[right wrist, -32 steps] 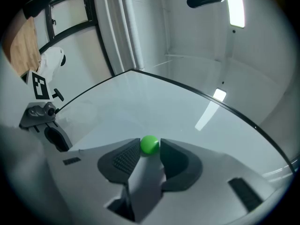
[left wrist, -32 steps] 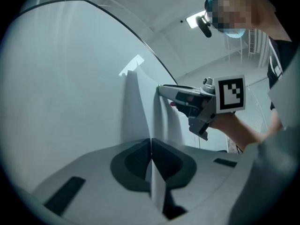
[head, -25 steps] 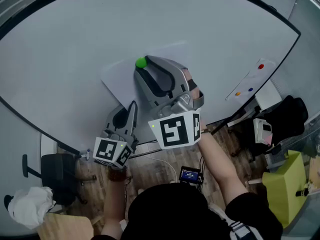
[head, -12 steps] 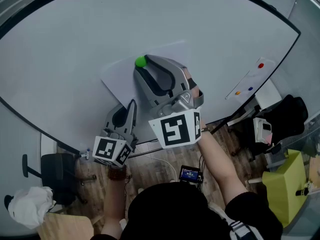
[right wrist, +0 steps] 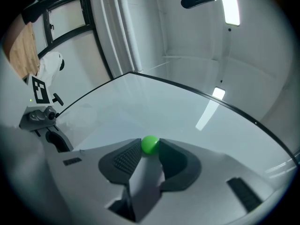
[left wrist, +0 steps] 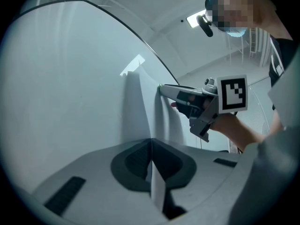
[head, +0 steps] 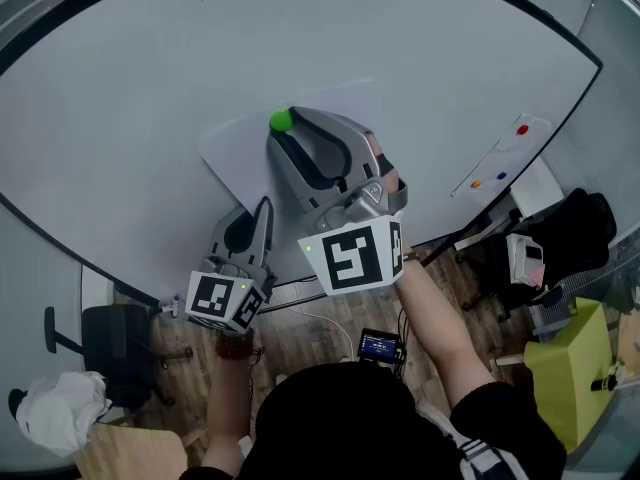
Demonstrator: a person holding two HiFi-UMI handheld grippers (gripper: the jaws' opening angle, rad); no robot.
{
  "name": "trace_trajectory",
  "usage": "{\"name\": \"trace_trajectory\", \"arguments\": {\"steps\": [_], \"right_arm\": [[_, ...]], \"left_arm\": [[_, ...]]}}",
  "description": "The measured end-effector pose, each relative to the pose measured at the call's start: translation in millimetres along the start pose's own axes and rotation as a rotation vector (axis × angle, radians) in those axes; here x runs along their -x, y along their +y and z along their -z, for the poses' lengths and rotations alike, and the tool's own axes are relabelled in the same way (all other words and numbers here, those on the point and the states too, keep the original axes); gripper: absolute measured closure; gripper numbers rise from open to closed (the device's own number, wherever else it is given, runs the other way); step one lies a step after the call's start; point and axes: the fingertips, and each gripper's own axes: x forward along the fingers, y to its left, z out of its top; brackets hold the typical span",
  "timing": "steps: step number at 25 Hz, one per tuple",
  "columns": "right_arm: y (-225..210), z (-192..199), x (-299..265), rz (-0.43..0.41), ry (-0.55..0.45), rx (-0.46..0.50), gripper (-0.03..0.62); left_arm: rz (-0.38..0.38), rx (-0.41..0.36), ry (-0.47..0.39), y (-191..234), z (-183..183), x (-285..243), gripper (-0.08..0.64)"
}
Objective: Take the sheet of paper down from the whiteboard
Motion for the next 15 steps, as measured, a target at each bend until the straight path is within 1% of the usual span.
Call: {"name": "trace_trajectory", "arguments": {"steps": [15], "right_arm": [[-0.8, 2.1, 0.8, -0.001, -0.026, -0.013, 0.477]], "left_arm": [[-0.015, 0.010, -0.010, 1.5, -0.8, 2.7, 0.551]]}}
